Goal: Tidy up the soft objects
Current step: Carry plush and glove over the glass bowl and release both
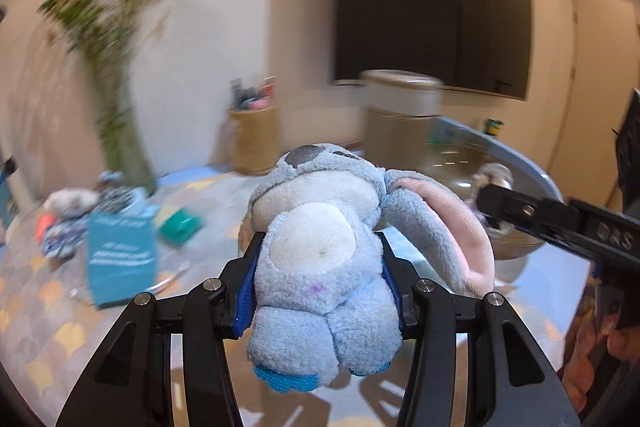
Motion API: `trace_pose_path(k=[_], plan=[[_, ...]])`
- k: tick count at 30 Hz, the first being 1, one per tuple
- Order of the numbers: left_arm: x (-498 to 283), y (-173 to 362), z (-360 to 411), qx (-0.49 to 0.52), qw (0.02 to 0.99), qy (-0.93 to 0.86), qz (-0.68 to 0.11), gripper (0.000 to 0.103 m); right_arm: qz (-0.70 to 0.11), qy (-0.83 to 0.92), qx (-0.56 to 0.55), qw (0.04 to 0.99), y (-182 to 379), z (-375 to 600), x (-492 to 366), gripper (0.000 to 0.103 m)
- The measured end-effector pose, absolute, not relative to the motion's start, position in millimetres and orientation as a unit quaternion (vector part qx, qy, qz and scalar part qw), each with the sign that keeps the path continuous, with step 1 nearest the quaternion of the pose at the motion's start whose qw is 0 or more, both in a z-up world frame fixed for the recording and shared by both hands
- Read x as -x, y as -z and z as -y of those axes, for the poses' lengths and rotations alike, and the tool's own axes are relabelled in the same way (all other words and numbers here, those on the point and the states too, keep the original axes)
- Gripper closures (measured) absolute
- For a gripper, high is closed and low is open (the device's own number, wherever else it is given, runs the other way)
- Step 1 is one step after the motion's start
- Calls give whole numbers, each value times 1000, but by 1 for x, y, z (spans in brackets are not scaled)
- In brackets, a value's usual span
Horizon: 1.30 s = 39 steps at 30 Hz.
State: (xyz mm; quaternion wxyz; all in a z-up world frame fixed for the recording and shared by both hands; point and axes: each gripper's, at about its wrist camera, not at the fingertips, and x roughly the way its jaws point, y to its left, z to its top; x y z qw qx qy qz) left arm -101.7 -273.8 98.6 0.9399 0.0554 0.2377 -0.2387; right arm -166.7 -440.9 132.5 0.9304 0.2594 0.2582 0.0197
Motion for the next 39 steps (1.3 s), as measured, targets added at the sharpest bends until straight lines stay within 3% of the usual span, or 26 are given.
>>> trace_pose_path(k=[11, 23, 26, 27, 28, 30, 33, 39], plan=[[123, -129, 383, -77, 927, 307, -202, 55, -238, 59, -271, 931, -167, 539, 176, 56], [85, -128, 455, -97, 920, 318, -209, 54, -271, 113, -263, 919, -174, 614, 126, 56], [71, -118, 465, -106, 912, 324, -226, 45, -288, 118, -261, 914, -166, 624, 108, 56], [69, -115, 468, -111, 908, 331, -232, 39, -295, 119, -258, 912, -163, 626, 101, 50], [68, -113, 470, -118, 904, 337, -236, 31, -301, 122, -256, 911, -160, 627, 96, 34], [72, -111, 472, -137, 904, 335, -227, 24, -319, 138, -245, 905, -154, 628, 86, 11], [75, -110, 474, -156, 906, 324, -224, 9, -325, 144, -240, 903, -148, 627, 84, 10], [72, -106, 458, -128, 891, 348, -263, 9, -325, 144, -258, 898, -146, 623, 91, 10]])
